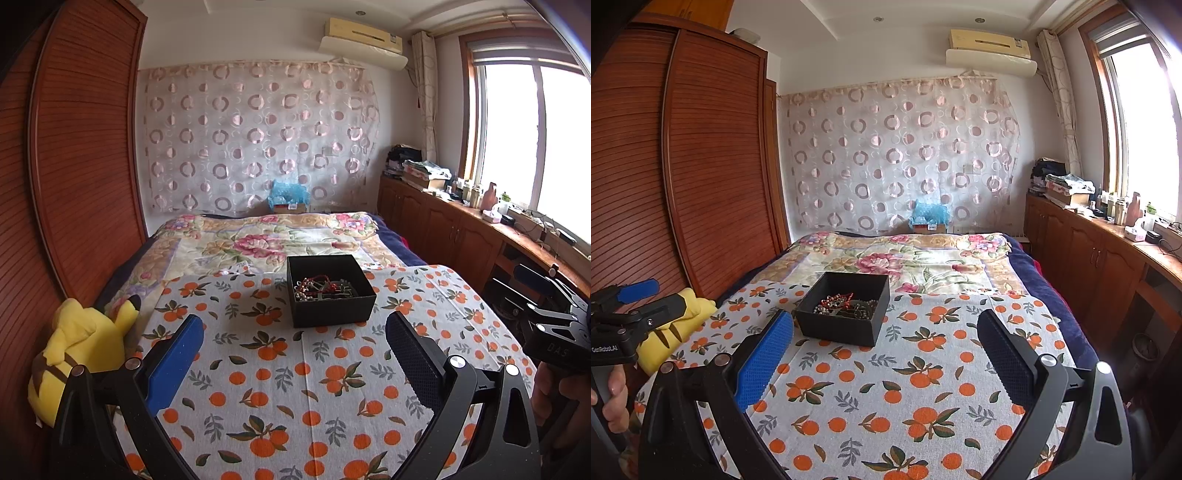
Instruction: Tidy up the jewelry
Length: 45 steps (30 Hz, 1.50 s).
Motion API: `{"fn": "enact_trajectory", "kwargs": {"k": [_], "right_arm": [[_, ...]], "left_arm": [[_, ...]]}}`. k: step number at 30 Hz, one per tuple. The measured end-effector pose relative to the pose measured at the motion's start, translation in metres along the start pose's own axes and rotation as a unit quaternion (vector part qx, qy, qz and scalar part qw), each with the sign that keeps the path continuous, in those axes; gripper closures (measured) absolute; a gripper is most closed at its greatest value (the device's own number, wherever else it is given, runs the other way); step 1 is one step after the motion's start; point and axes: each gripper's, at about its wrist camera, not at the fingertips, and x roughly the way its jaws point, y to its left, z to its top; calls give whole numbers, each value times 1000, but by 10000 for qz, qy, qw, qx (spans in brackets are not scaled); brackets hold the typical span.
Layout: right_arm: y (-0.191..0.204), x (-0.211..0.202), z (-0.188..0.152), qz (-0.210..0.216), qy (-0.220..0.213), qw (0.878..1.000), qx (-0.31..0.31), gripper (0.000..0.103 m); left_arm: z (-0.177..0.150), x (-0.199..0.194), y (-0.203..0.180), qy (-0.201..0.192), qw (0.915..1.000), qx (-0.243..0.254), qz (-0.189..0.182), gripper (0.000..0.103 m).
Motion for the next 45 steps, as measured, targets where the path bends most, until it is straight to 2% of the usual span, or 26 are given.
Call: {"fn": "enact_trajectory", "kwargs": {"k": [45], "right_arm": [[1, 3, -2, 1, 25, 10000, 10, 3]], "left_arm": [[-1, -1, -1, -37, 10000, 23, 28, 8]]}}
